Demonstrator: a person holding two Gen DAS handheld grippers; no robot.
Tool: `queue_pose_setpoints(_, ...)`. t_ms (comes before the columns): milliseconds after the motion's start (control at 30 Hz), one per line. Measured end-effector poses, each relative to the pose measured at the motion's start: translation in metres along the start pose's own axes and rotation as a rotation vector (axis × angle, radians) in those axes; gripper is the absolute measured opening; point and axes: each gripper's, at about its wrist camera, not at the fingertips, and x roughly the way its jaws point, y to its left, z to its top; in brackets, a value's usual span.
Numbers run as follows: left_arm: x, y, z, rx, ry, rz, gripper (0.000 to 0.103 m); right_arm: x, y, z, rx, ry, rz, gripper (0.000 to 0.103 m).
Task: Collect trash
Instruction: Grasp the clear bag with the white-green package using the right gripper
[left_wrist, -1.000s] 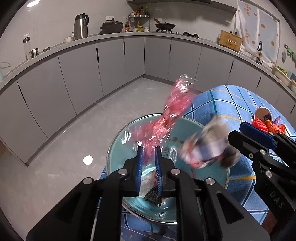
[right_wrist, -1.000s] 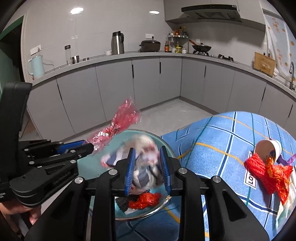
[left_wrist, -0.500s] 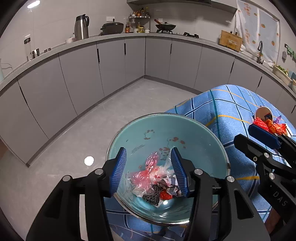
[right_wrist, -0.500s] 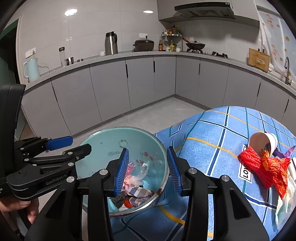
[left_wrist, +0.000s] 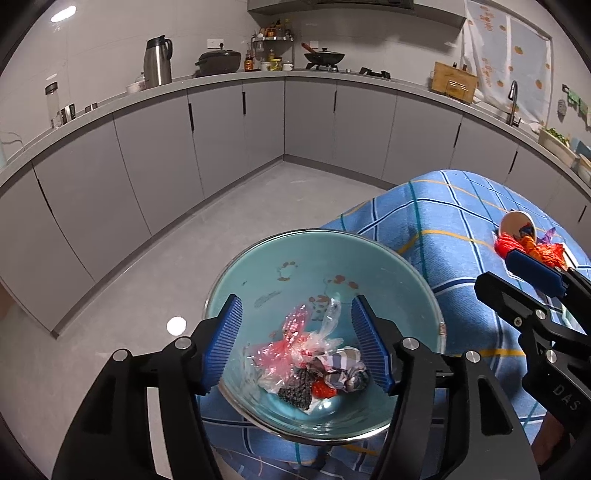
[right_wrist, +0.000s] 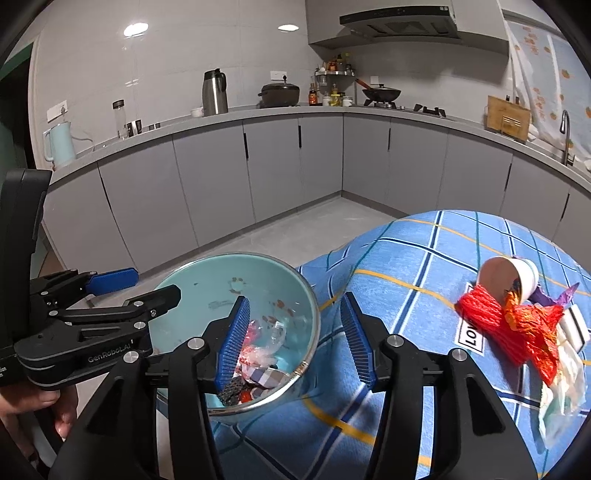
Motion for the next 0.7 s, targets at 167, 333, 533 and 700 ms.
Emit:
queue_pose_setpoints(167,-0.004,-0.007,0.001,0.009,-0.009,-0.007,0.067,-0.006,-0.005,-0.001,0.009,-0.008,-0.010,0.052)
queue_pose_setpoints(333,-0.007,-0.014,0.003,0.010,-0.016,-0.014,0.070,-0.014,-0.013,-0.002,0.016,-0.015,-0.023,0.052)
queue_pose_setpoints(533,-0.009,-0.028,0.003,0.027,-0.020,-0.034,0.073,-0.031,-0.031,-0.004,0.037,-0.033,-0.061,0.052)
queue_pose_setpoints(700,-0.010,-0.053,0.004,0.062,-0.022,-0.066,0.077,-0.050,-0.049,-0.009,0.059,-0.057,-0.104,0.055)
